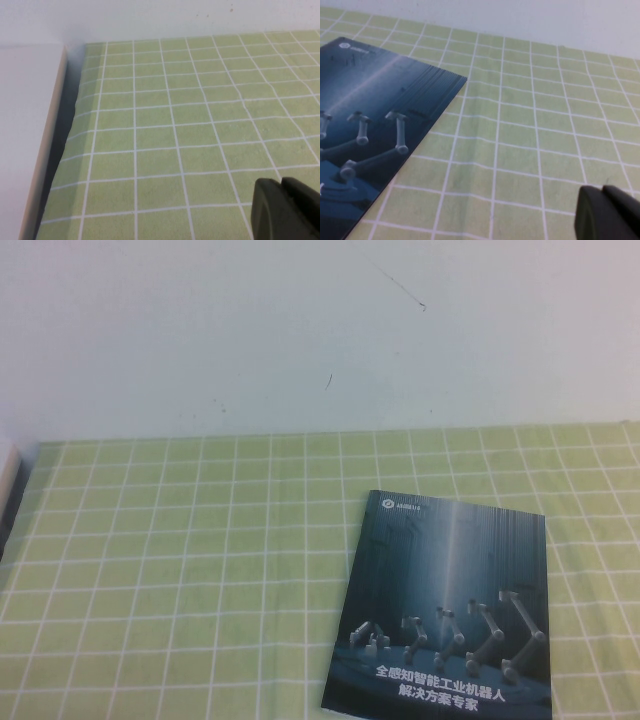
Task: Close book
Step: 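Close the open booklet and leave it lying on the table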
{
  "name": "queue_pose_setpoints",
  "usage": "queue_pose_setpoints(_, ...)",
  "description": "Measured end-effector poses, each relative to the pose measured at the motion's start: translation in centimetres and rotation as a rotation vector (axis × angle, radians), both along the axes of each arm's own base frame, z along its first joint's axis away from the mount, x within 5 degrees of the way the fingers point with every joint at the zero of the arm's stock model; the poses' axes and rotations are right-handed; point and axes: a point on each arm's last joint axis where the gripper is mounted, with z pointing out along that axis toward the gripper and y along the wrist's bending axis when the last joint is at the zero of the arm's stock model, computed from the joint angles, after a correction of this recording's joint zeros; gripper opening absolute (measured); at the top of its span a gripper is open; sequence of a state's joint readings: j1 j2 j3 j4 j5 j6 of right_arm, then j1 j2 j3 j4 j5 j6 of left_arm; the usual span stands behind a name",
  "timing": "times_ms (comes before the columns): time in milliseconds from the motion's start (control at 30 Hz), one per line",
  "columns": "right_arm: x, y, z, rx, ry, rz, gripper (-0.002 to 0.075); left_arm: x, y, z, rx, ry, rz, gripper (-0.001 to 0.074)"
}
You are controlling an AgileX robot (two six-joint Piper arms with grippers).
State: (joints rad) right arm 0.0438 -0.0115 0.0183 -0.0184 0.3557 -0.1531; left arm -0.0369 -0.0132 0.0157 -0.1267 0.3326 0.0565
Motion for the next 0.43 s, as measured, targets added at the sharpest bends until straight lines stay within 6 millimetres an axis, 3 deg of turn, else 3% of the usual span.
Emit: queue_pose_setpoints(433, 0.0, -0.19, 0.0, 0.0, 0.0, -0.037, -0.0003, 0.0, 0.0, 0.0, 0.0, 0.0, 0.0, -0.0002)
